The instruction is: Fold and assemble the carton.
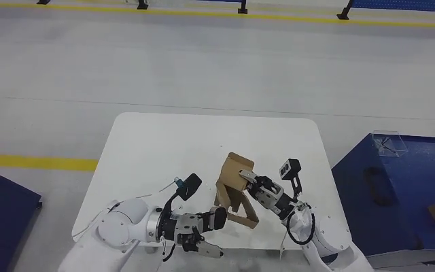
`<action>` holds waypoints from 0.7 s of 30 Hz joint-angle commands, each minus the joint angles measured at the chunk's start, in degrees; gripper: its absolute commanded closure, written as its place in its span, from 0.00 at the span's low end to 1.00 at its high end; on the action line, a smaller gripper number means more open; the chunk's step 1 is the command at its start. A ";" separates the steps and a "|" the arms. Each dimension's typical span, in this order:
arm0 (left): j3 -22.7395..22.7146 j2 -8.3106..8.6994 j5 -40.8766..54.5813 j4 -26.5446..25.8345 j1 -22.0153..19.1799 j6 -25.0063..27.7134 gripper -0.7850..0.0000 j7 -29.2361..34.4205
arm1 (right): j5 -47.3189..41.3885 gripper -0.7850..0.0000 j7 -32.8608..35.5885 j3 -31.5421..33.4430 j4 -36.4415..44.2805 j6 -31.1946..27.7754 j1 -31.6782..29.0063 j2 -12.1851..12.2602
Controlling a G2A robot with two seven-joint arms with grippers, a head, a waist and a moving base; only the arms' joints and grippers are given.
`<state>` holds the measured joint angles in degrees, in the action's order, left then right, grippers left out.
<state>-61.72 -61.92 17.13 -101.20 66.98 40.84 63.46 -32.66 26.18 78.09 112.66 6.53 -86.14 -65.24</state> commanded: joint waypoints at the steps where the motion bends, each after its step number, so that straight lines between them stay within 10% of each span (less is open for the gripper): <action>1: -1.55 0.46 -1.02 0.82 0.19 0.91 0.00 -0.93 | -1.71 1.00 0.13 2.40 -0.14 0.65 0.15 0.14; 21: -3.87 1.71 0.29 1.16 2.39 1.69 0.00 -1.70 | -3.82 1.00 1.43 6.96 0.15 4.07 1.15 0.56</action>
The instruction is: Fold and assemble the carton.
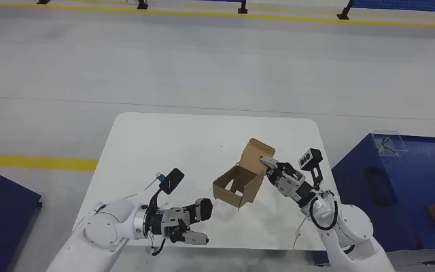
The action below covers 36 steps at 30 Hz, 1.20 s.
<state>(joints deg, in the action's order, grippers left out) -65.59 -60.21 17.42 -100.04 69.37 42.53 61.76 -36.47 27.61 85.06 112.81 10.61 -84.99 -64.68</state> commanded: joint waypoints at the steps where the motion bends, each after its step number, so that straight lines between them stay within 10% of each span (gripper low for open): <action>1: 0.00 0.00 0.00 0.00 0.00 0.00 0.00 0.00 | -0.02 1.00 0.00 0.00 0.00 0.00 0.00 0.00; 18: 0.00 0.00 0.00 0.00 0.00 0.00 0.00 0.00 | -0.02 1.00 0.00 0.00 0.00 0.00 0.00 0.00; 19: 0.00 0.00 0.00 0.00 0.00 0.00 0.00 0.00 | 0.10 0.73 -0.16 0.06 0.19 -0.43 0.04 -0.01; 20: 0.00 0.00 0.00 0.00 0.00 0.00 0.00 0.00 | 0.57 1.00 -0.38 0.06 0.41 -1.21 -0.04 -0.03; 25: 0.00 0.00 0.00 0.00 0.00 0.00 0.00 0.00 | -2.40 1.00 -1.30 2.20 0.45 -2.07 -0.36 -0.10; 36: 0.00 0.00 0.00 0.00 0.00 0.00 0.00 0.00 | -33.19 1.00 0.01 5.82 -7.91 23.51 6.98 -0.24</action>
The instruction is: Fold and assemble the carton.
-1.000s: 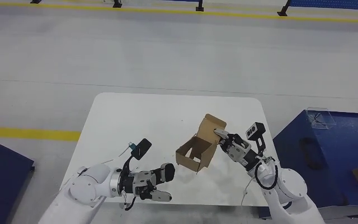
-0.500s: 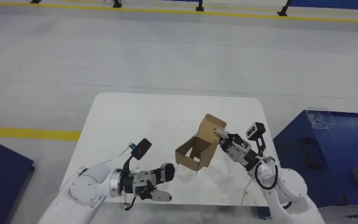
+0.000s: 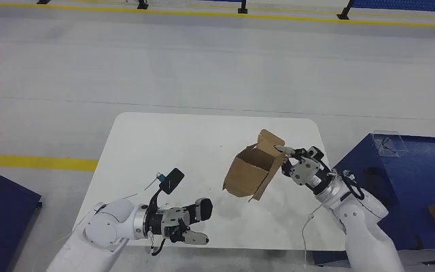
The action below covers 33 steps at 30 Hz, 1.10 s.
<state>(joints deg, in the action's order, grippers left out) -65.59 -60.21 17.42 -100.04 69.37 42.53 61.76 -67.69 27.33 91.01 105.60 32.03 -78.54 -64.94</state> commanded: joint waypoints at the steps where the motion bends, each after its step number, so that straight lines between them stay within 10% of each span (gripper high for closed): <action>1: 0.00 0.00 0.00 0.00 0.00 0.00 0.00 0.00 | -3.51 1.00 0.62 -0.26 -1.57 3.47 1.01 0.01; 7: -1.54 0.05 -3.42 -0.45 -0.19 0.27 0.00 -2.69 | -13.99 1.00 3.93 -0.98 -7.32 12.72 4.12 0.01; 15: -10.19 -1.32 -43.98 -15.58 6.90 5.41 0.00 -33.87 | -25.76 1.00 1.89 -2.98 -14.63 21.29 7.86 -0.19; 24: -4.15 -3.30 -96.18 -25.53 12.83 -11.74 0.00 -60.92 | -32.17 1.00 -2.97 -5.86 -17.02 22.70 9.00 -0.55; 33: -0.10 -3.75 -108.39 -25.98 13.89 -19.87 0.00 -66.49 | -32.69 1.00 -4.26 -6.52 -16.85 22.84 8.67 -0.58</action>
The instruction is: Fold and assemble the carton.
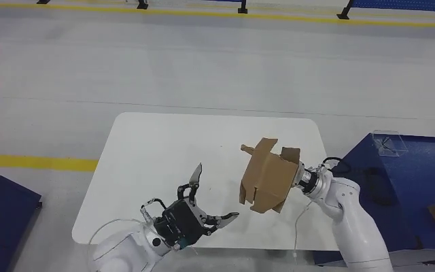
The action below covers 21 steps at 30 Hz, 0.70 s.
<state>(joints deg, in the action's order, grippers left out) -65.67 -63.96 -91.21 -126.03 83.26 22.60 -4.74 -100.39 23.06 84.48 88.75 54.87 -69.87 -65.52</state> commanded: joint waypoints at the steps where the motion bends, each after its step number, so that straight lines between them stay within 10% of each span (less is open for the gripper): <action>1: -0.02 0.00 0.23 0.00 -0.01 0.05 0.00 0.01 | 0.00 1.00 0.00 0.00 0.00 0.00 0.00 0.00; 21: 7.30 -1.17 -18.87 -0.68 2.08 -14.98 0.00 0.67 | 1.90 1.00 1.77 -1.29 2.69 -5.39 -3.02 -0.04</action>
<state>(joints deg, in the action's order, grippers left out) -58.61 -65.08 -109.96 -126.67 85.28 7.72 -3.97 -98.45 24.82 83.21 91.43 49.60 -72.85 -65.55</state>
